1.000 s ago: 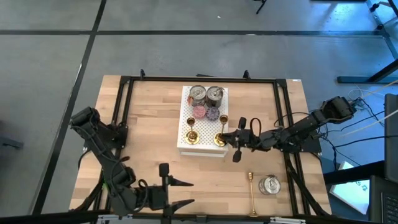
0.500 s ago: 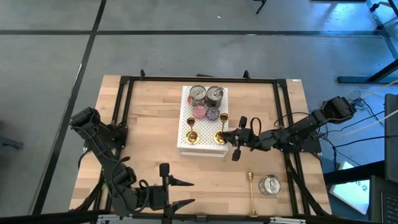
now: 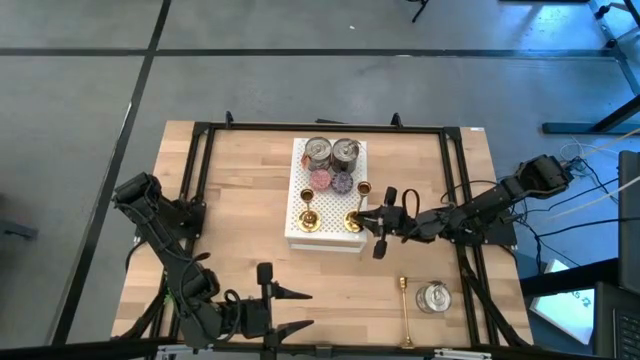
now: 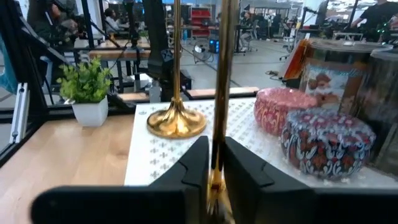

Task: Pick & Place candle stick holders
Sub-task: Put the top gold candle holder on the shelf, then put the silver scented candle on the shelf

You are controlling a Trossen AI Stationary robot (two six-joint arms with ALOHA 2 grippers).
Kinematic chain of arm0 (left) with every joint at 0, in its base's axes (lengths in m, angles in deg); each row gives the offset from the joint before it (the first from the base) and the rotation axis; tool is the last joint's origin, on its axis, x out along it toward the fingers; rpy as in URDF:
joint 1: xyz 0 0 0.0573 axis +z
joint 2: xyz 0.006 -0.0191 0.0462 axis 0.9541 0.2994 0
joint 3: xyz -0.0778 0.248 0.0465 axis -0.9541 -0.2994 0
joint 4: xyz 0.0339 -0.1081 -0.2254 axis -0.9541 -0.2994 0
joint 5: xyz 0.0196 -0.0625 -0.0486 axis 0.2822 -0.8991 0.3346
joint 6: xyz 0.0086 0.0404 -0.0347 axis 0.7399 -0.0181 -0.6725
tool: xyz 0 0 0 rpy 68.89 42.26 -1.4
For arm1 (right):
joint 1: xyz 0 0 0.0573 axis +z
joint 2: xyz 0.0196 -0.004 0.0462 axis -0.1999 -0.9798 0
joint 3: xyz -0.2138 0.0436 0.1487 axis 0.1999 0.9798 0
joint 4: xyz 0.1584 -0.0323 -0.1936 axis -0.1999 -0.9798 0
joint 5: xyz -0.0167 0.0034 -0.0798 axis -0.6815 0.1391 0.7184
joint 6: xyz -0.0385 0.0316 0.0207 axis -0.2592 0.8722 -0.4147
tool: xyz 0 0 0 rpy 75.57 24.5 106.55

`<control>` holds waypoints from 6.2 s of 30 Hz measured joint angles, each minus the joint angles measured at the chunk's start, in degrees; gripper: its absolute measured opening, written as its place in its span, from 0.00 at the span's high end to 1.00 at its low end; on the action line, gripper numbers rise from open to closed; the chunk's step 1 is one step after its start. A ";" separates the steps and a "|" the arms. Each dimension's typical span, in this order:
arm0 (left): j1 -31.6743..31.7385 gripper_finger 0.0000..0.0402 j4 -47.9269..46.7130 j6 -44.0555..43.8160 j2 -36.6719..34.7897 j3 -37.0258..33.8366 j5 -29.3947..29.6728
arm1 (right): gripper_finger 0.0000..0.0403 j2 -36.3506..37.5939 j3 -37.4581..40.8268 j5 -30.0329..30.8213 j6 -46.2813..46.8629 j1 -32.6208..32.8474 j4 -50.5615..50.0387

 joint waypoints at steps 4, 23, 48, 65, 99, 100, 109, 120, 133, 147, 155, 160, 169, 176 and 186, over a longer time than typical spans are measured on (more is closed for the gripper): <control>0.00 0.50 0.00 -0.02 0.00 0.00 0.00 | 0.83 -0.04 0.00 -0.04 -0.03 0.44 -0.41; -0.73 0.49 -0.11 0.00 0.00 0.00 0.06 | 0.61 3.16 0.00 11.78 -7.06 8.18 1.78; -8.00 0.51 -26.07 -25.84 0.86 -0.02 4.02 | 0.55 8.50 0.00 13.29 -3.02 21.48 -1.59; -8.94 0.51 -32.50 -34.16 4.68 -0.02 3.65 | 0.55 8.51 -1.72 -0.83 34.42 24.93 -20.97; -10.92 0.51 -32.57 -47.13 4.68 -9.79 5.57 | 0.35 -6.40 -38.93 -43.30 75.22 30.84 -102.10; -10.86 0.51 -32.57 -47.12 4.68 -9.79 5.57 | 0.34 -6.40 -38.93 -44.01 75.67 30.81 -103.13; -10.86 0.51 -32.59 -47.08 4.68 -9.79 5.97 | 0.26 -6.40 -38.93 -45.86 76.78 30.79 -107.20; -10.86 0.51 -32.60 -47.08 4.68 -9.79 5.97 | 0.12 -6.40 -38.93 -43.44 81.50 31.41 -113.54; -10.86 0.59 -32.59 -47.18 4.68 -9.79 5.97 | 0.01 -14.14 -38.88 -43.58 81.50 33.11 -110.87; -10.86 0.63 -32.61 -47.63 4.66 -9.79 6.27 | 0.01 -20.26 -37.09 -43.11 79.64 32.89 -108.65; -10.86 0.64 -32.60 -47.96 4.66 -9.79 6.32 | 0.03 -20.41 -33.29 -39.74 82.63 32.61 -103.10; -10.86 0.64 -32.59 -48.09 4.66 -9.79 6.36 | 0.10 -20.27 -32.96 -39.89 86.18 32.66 -102.89; -10.86 0.64 -32.61 -48.11 4.66 -9.79 6.36 | 0.11 -19.70 -32.87 -39.79 94.39 32.76 -102.08; -10.86 0.64 -32.62 -48.10 4.66 -9.79 6.36 | 0.11 -15.79 -33.90 -33.74 95.04 32.63 -105.18; -10.86 0.64 -32.75 -48.09 4.66 -10.29 6.36 | 0.11 -8.74 -34.16 -28.99 94.05 29.62 -117.37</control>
